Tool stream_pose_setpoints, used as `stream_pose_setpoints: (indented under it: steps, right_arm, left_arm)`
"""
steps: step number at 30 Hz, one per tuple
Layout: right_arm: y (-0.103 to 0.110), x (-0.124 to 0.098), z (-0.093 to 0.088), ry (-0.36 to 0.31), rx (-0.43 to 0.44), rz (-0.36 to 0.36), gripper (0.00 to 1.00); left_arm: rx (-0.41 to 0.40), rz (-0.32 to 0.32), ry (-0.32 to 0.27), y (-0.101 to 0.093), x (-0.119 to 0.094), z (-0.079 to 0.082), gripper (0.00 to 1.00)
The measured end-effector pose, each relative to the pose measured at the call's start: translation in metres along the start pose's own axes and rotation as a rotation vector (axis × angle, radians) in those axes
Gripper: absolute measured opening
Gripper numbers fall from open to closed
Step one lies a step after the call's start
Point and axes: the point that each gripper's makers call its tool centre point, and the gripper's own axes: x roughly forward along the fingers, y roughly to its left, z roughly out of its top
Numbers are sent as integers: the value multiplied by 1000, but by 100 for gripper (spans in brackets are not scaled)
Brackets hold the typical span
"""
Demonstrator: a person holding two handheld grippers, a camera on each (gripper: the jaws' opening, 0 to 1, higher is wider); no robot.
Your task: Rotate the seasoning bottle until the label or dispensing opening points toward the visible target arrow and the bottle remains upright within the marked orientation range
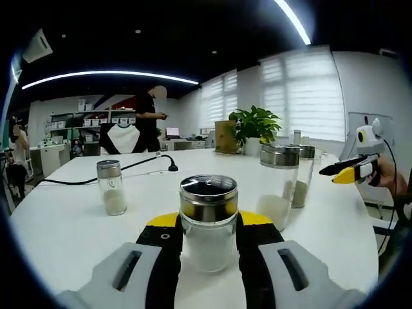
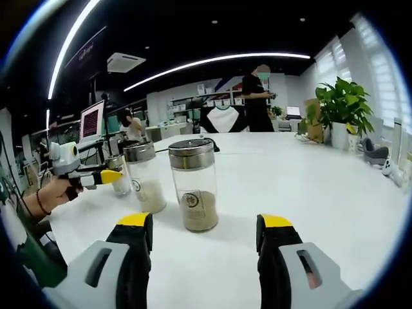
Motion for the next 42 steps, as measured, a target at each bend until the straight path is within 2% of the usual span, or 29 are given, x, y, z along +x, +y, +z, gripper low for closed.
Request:
stream_pose_setpoints:
  steps: [7,10,24,29,34,42]
  right_arm:
    - [0,1,0,-3,6,0,66]
    - [-1,2,-2,-2,11,0,66]
    - [0,5,-1,-5,4,21,66]
    - [4,7,3,-13,-9,34,66]
    - [8,7,-2,-1,-5,49,66]
    - [5,6,-1,4,-15,44,66]
  left_arm:
    - [-1,-23,16,-9,-3,-7,34]
    - [45,-39,14,-12,-6,-7,34]
    - [28,-38,-13,-10,-7,-7,34]
    - [28,-35,-4,-9,-7,-7,34]
    - [27,-24,-7,-9,-7,-7,34]
    - [25,-31,-6,-10,-6,-7,34]
